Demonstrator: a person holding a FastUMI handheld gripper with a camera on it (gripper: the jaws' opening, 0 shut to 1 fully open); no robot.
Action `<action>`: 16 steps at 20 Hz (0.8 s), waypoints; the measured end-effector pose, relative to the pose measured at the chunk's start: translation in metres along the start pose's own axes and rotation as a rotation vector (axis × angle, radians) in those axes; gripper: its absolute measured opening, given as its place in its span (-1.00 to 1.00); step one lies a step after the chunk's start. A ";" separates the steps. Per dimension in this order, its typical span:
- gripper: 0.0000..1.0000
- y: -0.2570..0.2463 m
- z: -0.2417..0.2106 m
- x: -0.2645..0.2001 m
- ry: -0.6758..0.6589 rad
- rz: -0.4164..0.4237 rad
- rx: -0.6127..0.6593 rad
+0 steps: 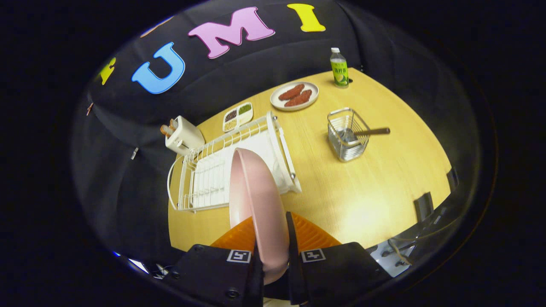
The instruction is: Take the plate from the dish rack, then take the spoon from the basket and place it into the plate.
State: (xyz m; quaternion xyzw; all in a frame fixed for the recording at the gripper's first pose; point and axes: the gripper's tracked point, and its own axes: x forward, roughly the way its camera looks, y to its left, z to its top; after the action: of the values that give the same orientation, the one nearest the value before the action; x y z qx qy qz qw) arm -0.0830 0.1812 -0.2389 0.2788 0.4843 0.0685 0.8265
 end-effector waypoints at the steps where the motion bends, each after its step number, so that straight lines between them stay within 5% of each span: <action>1: -0.45 -0.005 -0.015 0.002 0.030 -0.002 0.010; 8: -0.45 -0.023 -0.065 0.051 0.138 -0.024 0.014; 16: -0.45 0.003 -0.087 0.089 0.197 0.063 0.056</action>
State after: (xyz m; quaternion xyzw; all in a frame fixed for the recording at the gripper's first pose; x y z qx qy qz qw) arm -0.1093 0.2522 -0.3386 0.3088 0.5559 0.1079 0.7642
